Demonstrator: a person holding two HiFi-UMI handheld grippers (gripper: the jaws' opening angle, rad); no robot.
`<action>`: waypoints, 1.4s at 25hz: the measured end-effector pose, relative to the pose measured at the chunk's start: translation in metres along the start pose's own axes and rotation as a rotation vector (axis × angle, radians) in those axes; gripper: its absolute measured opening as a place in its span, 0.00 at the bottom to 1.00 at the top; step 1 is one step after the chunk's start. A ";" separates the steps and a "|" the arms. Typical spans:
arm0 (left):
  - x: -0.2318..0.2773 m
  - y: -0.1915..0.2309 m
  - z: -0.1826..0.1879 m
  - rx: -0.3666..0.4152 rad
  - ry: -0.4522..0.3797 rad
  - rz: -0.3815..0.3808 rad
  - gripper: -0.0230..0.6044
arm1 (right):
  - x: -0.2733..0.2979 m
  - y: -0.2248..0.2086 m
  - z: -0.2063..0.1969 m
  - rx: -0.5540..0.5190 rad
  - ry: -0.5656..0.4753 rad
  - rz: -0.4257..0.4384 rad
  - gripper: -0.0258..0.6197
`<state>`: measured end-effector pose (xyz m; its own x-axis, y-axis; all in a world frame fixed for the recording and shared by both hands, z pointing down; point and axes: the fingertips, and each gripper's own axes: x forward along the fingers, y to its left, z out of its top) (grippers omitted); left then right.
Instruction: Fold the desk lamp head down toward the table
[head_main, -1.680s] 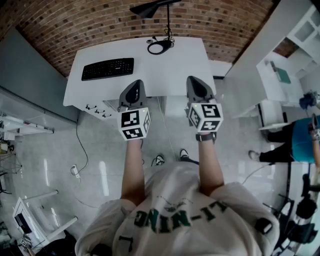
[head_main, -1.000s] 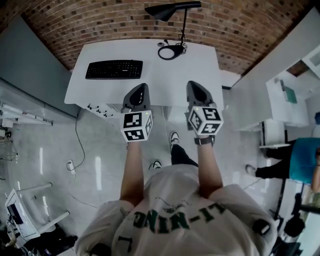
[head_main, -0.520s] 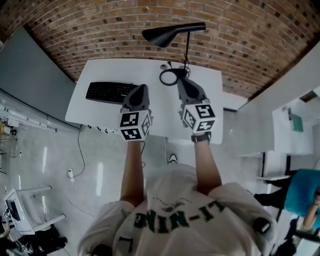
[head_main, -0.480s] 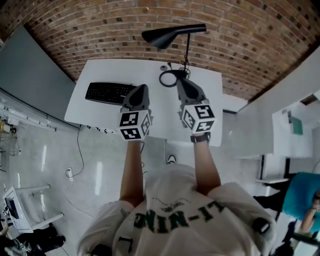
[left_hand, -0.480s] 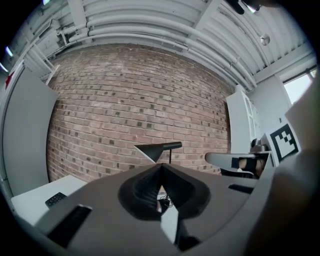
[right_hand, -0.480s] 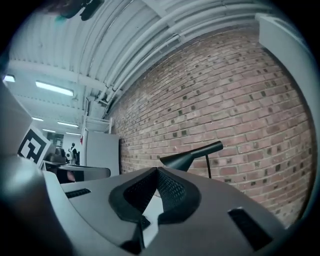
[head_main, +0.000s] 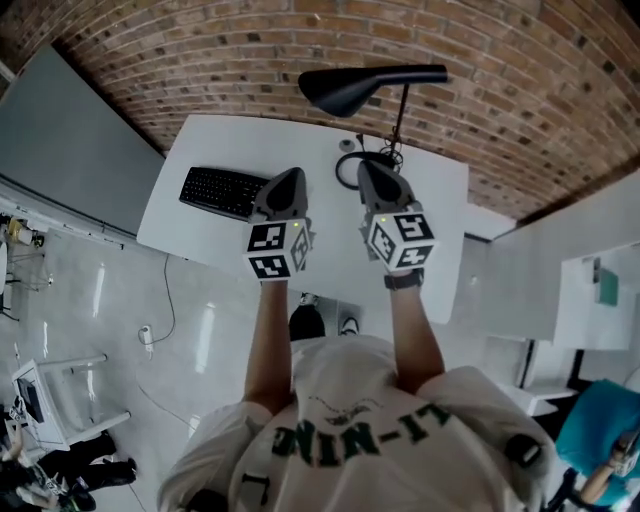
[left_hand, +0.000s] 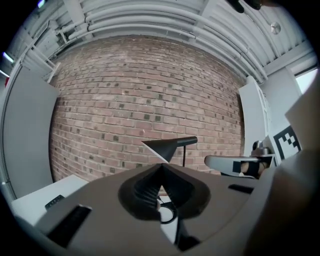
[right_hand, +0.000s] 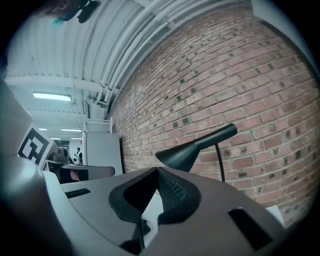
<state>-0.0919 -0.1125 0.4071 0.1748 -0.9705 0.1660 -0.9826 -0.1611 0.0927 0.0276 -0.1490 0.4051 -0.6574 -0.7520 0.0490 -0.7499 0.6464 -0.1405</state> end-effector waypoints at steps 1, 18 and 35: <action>0.010 0.005 0.002 -0.003 -0.002 -0.009 0.04 | 0.008 -0.004 0.001 -0.009 -0.001 -0.005 0.04; 0.137 0.030 0.013 -0.111 0.050 -0.253 0.20 | 0.081 -0.052 0.028 -0.052 0.000 -0.107 0.04; 0.175 0.013 0.025 -0.452 -0.021 -0.490 0.13 | 0.089 -0.083 0.036 -0.020 -0.009 -0.148 0.04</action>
<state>-0.0757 -0.2893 0.4128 0.5885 -0.8083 -0.0182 -0.6660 -0.4974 0.5559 0.0340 -0.2739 0.3857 -0.5385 -0.8406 0.0586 -0.8402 0.5303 -0.1130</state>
